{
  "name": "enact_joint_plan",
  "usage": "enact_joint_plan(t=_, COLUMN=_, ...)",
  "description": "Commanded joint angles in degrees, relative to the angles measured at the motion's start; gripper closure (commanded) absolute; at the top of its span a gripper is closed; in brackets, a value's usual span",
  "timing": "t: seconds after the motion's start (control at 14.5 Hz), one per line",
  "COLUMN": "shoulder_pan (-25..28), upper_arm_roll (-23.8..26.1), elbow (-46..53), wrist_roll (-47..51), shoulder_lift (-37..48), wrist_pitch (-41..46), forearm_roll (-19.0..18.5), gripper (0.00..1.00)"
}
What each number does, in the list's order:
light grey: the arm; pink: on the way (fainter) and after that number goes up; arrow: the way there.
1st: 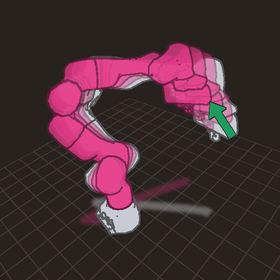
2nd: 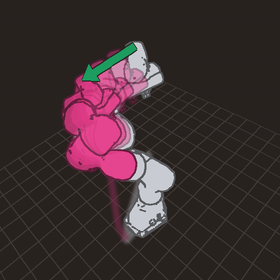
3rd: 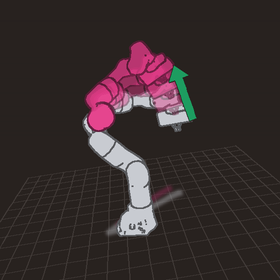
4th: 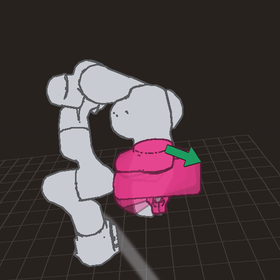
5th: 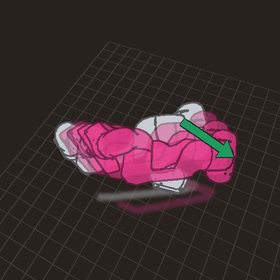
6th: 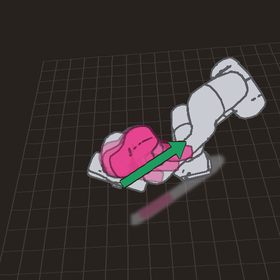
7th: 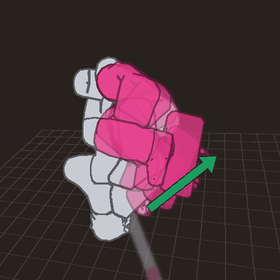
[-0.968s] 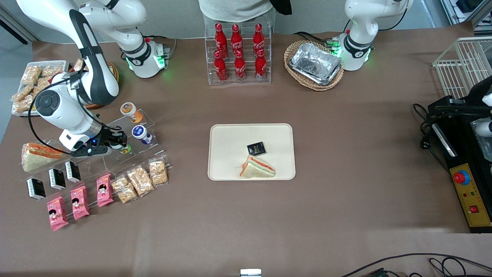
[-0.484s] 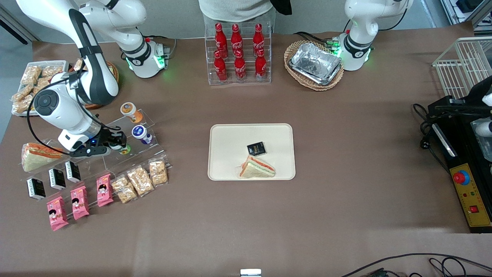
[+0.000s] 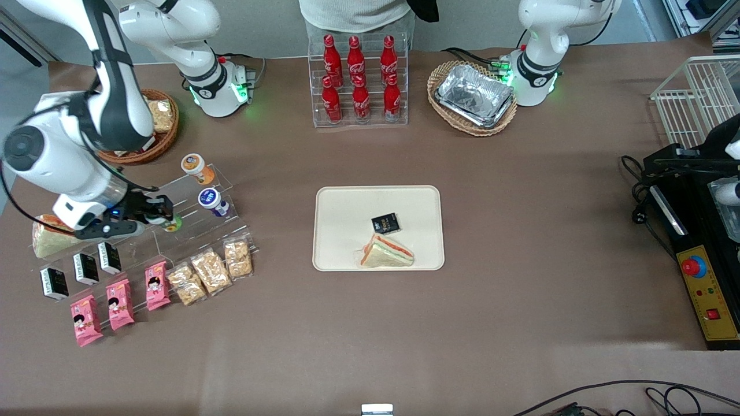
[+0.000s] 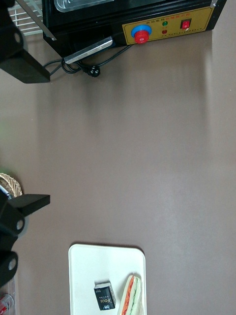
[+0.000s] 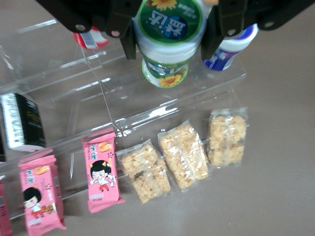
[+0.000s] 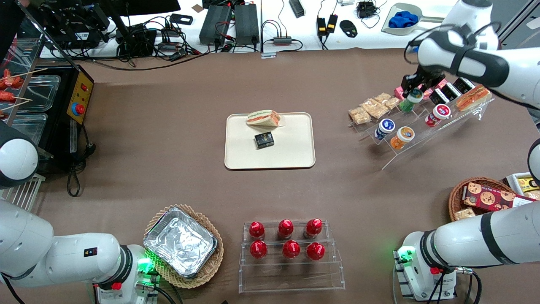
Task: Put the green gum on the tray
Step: 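Lift the gum bottle out of the rack and carry it over the cream tray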
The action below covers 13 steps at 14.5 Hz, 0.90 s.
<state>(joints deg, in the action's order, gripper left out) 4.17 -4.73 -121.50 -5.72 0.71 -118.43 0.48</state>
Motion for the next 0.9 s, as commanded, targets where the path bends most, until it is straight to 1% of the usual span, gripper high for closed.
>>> enact_joint_plan(t=0.0, shoulder_pan=0.5, upper_arm_roll=0.1, elbow=9.9, wrist_roll=0.4, shoulder_lift=-0.4, wrist_pitch=12.2, forearm_roll=0.6, gripper=0.57)
enact_joint_plan(t=0.14, shoulder_pan=2.0, upper_arm_roll=0.2, elbow=13.7, wrist_roll=0.8, shoulder_lift=-0.4, wrist_pitch=17.4, forearm_roll=0.7, gripper=0.57)
enact_joint_plan(t=0.28, shoulder_pan=3.6, upper_arm_roll=0.2, elbow=15.7, wrist_roll=2.5, shoulder_lift=-0.1, wrist_pitch=20.7, forearm_roll=0.7, gripper=0.57)
enact_joint_plan(t=0.35, shoulder_pan=5.2, upper_arm_roll=0.2, elbow=16.1, wrist_roll=4.9, shoulder_lift=0.2, wrist_pitch=21.6, forearm_roll=0.7, gripper=0.57)
enact_joint_plan(t=0.55, shoulder_pan=11.9, upper_arm_roll=0.2, elbow=16.5, wrist_roll=16.1, shoulder_lift=0.8, wrist_pitch=23.6, forearm_roll=0.7, gripper=0.57)
enact_joint_plan(t=0.83, shoulder_pan=21.7, upper_arm_roll=0.2, elbow=16.5, wrist_roll=31.3, shoulder_lift=0.3, wrist_pitch=22.9, forearm_roll=0.7, gripper=0.57)
